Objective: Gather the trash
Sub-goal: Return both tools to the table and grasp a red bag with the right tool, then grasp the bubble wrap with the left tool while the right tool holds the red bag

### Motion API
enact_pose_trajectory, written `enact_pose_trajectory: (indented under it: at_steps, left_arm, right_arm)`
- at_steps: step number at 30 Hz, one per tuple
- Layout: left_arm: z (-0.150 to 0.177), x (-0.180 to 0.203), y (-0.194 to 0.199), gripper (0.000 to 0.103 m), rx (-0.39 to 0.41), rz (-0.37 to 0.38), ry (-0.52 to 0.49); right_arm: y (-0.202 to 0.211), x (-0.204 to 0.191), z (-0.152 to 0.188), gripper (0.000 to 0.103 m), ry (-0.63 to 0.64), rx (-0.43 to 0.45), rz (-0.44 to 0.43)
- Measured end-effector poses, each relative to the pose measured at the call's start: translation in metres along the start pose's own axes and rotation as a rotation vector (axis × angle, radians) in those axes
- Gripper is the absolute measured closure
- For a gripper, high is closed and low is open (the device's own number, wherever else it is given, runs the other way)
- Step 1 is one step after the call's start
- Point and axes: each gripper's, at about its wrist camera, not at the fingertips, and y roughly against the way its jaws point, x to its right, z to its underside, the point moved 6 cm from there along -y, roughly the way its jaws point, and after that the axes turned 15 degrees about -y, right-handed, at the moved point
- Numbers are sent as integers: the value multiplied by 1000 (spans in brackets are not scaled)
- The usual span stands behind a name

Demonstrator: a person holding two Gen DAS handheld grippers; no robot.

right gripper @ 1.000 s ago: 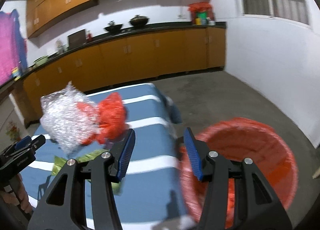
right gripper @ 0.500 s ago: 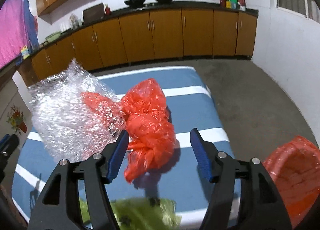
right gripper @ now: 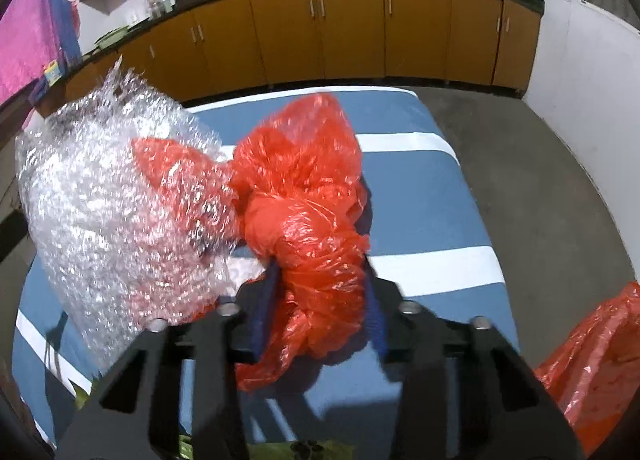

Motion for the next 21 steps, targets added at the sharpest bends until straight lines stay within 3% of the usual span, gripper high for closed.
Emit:
enact_pose_trajectory:
  at_steps: [3, 8, 10, 14, 21]
  left_arm:
    - [-4, 0, -10, 44, -11, 19, 5]
    - [-10, -2, -20, 58, -20, 38, 26]
    - [-12, -2, -21, 73, -22, 46, 19]
    - [-13, 1, -19, 90, -9, 65, 4]
    - [-18, 3, -6, 95, 35, 101, -11]
  right_arm:
    - [6, 3, 5, 81, 17, 7, -4]
    - [13, 6, 8, 81, 21, 10, -7]
    - [15, 7, 11, 81, 24, 10, -3]
    - [21, 8, 15, 81, 27, 14, 1]
    - [33, 7, 13, 82, 33, 32, 3]
